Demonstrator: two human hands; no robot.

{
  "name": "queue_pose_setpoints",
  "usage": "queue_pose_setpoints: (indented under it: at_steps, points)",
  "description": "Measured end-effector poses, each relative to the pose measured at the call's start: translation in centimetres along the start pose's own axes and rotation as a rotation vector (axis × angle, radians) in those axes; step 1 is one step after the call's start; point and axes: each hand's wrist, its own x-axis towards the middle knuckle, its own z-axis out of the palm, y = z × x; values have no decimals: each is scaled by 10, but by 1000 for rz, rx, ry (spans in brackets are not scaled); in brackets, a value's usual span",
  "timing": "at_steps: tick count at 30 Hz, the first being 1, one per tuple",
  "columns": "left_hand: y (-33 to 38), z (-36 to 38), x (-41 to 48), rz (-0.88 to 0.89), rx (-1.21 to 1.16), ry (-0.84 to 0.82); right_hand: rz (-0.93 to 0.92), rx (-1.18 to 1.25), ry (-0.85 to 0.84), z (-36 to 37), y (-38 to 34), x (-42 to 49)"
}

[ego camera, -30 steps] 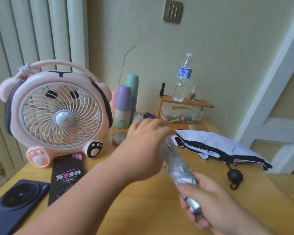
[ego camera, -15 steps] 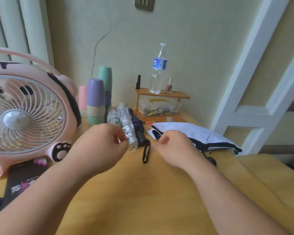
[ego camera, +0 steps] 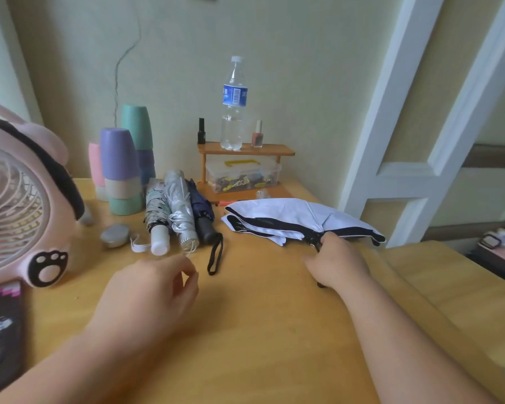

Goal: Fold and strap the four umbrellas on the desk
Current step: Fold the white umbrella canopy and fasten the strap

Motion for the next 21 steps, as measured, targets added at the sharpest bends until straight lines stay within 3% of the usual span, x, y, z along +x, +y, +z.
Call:
queue_pose_setpoints:
  at_steps: [4,9,12,16,21]
  points:
    - [5,0,-4,91,-41,38,53,63,-25,0,-5,4]
    - [4,1,-4,122,-69,62,87,420,6,-10,-1,13]
    - [2,-3,0,94,-98,134,74,862,39,-24,4,8]
    - [2,-5,1,77,-113,194,71,1697,-171,-34,3,-3]
    - [5,-2,-3,68,-123,175,92,1687,-360,-36,-2,-12]
